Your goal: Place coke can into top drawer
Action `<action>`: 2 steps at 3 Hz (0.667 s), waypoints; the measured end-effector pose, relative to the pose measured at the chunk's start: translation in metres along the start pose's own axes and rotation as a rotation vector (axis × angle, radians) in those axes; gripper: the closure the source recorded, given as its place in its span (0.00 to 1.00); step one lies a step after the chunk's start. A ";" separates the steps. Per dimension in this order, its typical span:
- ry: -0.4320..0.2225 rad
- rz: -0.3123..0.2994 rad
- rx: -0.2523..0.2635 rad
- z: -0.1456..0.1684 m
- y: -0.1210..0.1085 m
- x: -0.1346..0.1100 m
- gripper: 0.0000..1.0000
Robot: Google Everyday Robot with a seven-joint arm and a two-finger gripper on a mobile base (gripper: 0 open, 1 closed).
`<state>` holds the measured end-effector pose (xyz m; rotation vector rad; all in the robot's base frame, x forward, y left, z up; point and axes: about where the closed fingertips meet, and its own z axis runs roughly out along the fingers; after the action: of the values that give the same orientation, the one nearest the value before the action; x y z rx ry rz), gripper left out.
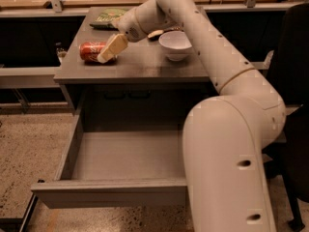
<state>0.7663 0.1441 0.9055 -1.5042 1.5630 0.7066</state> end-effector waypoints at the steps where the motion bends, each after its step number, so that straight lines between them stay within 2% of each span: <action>1: -0.034 0.004 -0.060 0.043 -0.001 -0.001 0.00; 2: -0.035 0.041 -0.077 0.064 -0.006 0.016 0.16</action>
Offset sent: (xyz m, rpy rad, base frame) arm 0.0393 0.0474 -0.0703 0.0434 0.1192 0.0316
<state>0.7851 0.1898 0.8614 -1.5109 1.5593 0.8205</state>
